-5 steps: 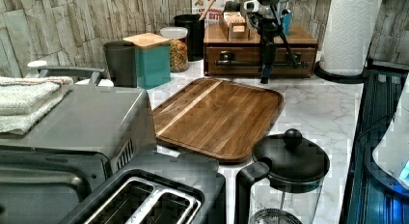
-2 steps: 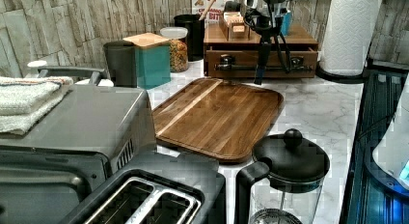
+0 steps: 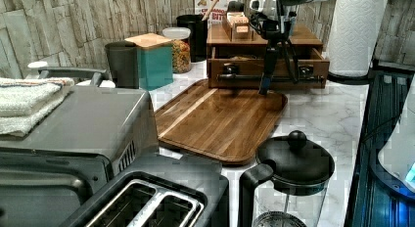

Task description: Open the drawer.

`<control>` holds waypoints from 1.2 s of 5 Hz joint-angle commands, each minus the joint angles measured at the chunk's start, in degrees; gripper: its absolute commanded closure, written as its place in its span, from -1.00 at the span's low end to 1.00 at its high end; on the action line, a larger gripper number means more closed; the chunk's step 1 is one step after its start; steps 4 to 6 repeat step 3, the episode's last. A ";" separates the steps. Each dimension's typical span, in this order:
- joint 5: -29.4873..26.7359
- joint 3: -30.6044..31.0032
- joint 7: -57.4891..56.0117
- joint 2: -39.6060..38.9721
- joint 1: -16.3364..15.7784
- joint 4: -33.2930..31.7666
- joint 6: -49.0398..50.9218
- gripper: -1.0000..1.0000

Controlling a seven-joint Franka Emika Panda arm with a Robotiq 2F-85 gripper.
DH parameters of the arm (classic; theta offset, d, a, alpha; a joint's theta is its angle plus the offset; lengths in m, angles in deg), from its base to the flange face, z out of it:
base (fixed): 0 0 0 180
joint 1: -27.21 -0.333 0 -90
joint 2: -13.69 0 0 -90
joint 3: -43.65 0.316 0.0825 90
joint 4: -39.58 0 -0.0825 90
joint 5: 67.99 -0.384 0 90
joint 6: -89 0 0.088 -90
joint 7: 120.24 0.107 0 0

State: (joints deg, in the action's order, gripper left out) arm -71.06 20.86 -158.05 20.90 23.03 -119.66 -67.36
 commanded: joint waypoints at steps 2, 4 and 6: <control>0.62 11.17 8.13 11.49 -7.51 -6.95 11.48 -1.00; -0.33 11.69 8.83 12.93 -7.78 -6.67 13.71 -1.00; -0.33 11.69 8.83 12.93 -7.78 -6.67 13.71 -1.00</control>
